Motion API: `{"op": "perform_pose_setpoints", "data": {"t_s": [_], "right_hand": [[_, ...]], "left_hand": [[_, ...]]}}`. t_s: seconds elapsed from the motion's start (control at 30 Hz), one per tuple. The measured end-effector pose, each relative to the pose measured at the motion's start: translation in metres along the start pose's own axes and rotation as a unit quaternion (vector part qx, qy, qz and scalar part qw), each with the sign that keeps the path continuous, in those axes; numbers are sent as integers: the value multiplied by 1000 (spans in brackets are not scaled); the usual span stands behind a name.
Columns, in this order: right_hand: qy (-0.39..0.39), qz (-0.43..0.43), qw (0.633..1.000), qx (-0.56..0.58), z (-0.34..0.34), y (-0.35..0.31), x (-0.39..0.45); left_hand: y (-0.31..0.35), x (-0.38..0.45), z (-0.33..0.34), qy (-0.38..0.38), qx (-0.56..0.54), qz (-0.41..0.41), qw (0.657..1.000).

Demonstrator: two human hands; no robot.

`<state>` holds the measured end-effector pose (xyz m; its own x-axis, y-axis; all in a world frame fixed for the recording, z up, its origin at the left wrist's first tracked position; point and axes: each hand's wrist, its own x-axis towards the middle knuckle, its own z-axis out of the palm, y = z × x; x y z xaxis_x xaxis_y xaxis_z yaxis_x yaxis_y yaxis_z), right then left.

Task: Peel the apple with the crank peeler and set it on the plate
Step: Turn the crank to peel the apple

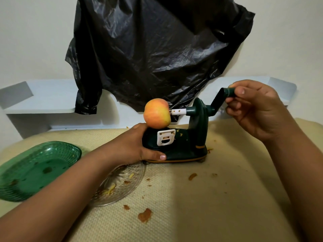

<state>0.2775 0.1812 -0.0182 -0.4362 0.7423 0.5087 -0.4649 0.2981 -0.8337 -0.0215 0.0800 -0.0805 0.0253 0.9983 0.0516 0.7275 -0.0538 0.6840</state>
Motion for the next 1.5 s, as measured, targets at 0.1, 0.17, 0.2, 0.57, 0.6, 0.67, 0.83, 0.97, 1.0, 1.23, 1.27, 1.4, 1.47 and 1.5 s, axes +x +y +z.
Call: {"op": "perform_pose_setpoints", "data": {"t_s": [0.1,0.17,0.2,0.57,0.6,0.67,0.83,0.97,1.0,1.23,1.27,1.4,1.47,1.5], "right_hand": [[25,-23,999,-38,2,0,2],[47,-35,996,-73,4,0,3],[65,-43,993,-94,4,1,3],[178,-81,950,-241,4,20,12],[177,-86,948,-249,4,21,12],[165,-100,940,-283,2,23,13],[128,-84,904,-400,-4,40,12],[97,-88,886,-444,-4,50,9],[97,-94,882,-452,-4,51,9],[95,-85,847,-516,-1,51,6],[87,-72,838,-533,0,52,4],[67,18,847,-527,2,49,-3],[50,44,854,-515,-1,41,-2],[36,52,852,-519,0,39,-3]], "left_hand": [[0,-1,0,0,-4,1,1000],[1,-1,0,-1,-6,1,1000],[1,-2,0,-1,-6,0,1000],[1,-1,0,4,2,1,1000],[2,-1,0,4,-2,3,1000],[2,-1,1,3,-7,6,1000],[2,-1,1,8,-5,4,1000],[2,0,0,11,-2,3,1000],[1,0,0,13,0,3,1000],[2,-4,1,20,3,-1,1000],[3,-5,1,22,-1,0,1000],[5,-4,1,26,2,0,1000],[6,-1,0,27,-2,-4,1000],[6,-1,0,25,3,-9,1000]]}}
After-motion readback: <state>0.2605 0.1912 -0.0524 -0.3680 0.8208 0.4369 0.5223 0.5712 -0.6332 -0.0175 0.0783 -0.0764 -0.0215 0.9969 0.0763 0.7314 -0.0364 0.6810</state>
